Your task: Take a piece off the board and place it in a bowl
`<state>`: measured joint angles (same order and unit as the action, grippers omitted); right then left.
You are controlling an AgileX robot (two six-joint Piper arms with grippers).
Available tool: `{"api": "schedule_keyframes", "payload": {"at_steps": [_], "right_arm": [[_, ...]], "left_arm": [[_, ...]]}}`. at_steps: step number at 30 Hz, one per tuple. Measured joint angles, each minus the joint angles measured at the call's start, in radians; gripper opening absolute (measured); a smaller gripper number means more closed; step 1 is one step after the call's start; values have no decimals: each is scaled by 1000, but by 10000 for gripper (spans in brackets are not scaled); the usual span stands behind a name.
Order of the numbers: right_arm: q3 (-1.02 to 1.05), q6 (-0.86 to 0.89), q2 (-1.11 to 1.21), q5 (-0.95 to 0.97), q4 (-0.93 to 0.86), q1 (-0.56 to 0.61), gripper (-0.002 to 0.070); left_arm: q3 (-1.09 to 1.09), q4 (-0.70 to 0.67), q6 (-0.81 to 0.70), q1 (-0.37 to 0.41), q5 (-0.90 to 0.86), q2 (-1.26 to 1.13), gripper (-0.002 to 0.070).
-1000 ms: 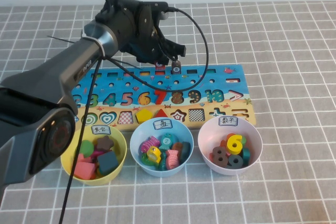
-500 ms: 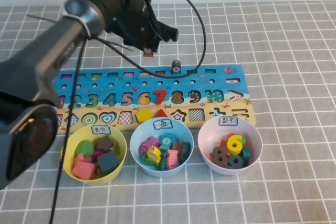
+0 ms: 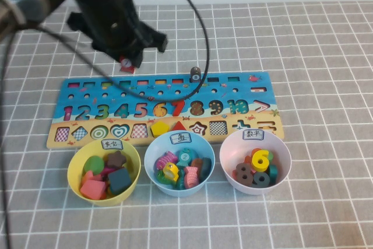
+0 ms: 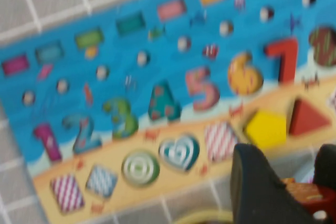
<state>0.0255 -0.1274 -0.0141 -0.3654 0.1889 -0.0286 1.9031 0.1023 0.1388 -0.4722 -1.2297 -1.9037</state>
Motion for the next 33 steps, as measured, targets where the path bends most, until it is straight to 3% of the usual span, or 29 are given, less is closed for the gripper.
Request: {"api": "schedule_keyframes", "payload": {"at_steps": [7, 17, 27, 33], "right_arm": [[0, 0, 0, 0, 0, 0, -17], [0, 0, 0, 0, 0, 0, -17], [0, 0, 0, 0, 0, 0, -17], [0, 0, 0, 0, 0, 0, -17]], "left_arm": [[-359, 2, 2, -31, 113, 270, 198], [-871, -4, 6, -127, 416, 639, 198], [-1201, -11, 6, -185, 870, 683, 198], [-1230, -44, 88, -236, 1012, 624, 198]]}}
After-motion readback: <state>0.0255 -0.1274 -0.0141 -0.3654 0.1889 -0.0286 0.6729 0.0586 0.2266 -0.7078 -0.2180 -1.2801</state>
